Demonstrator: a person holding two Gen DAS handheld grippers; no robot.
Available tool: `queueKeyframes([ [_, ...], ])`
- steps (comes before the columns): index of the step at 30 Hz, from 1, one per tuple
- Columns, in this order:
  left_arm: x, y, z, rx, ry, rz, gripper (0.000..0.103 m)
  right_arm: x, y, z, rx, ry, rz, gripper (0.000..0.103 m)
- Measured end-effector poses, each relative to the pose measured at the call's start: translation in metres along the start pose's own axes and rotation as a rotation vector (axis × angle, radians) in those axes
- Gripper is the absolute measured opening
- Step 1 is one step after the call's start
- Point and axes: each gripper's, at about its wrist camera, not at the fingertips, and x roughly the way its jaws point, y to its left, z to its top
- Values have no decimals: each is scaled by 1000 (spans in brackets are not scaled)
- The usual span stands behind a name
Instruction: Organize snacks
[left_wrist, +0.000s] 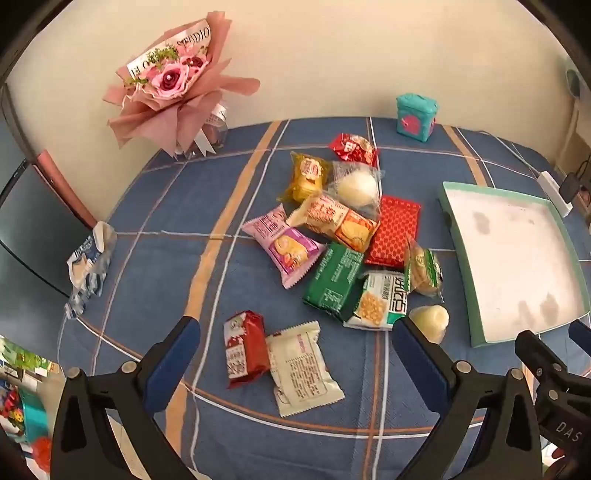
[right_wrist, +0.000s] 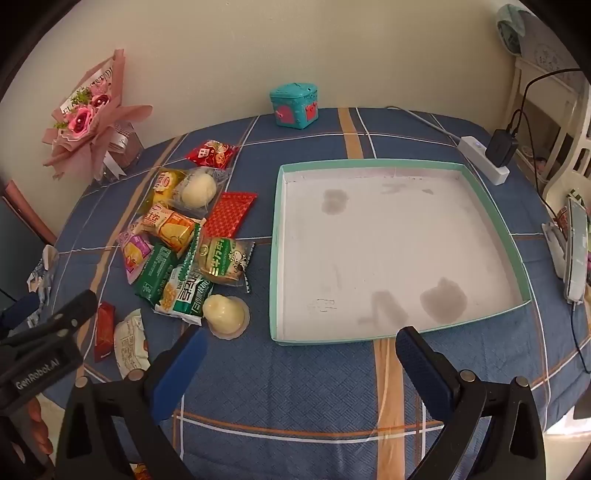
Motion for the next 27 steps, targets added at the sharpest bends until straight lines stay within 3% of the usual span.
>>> queueKeyframes([
  [3, 6, 11, -5, -17, 18, -35, 103, 1, 0, -1, 7, 35, 9, 103],
  [6, 12, 9, -2, 18, 45, 8, 103, 2, -1, -1, -1, 44, 10, 103],
  [27, 16, 3, -6, -34, 62, -4, 103, 2, 5, 1, -24, 36, -17, 103],
])
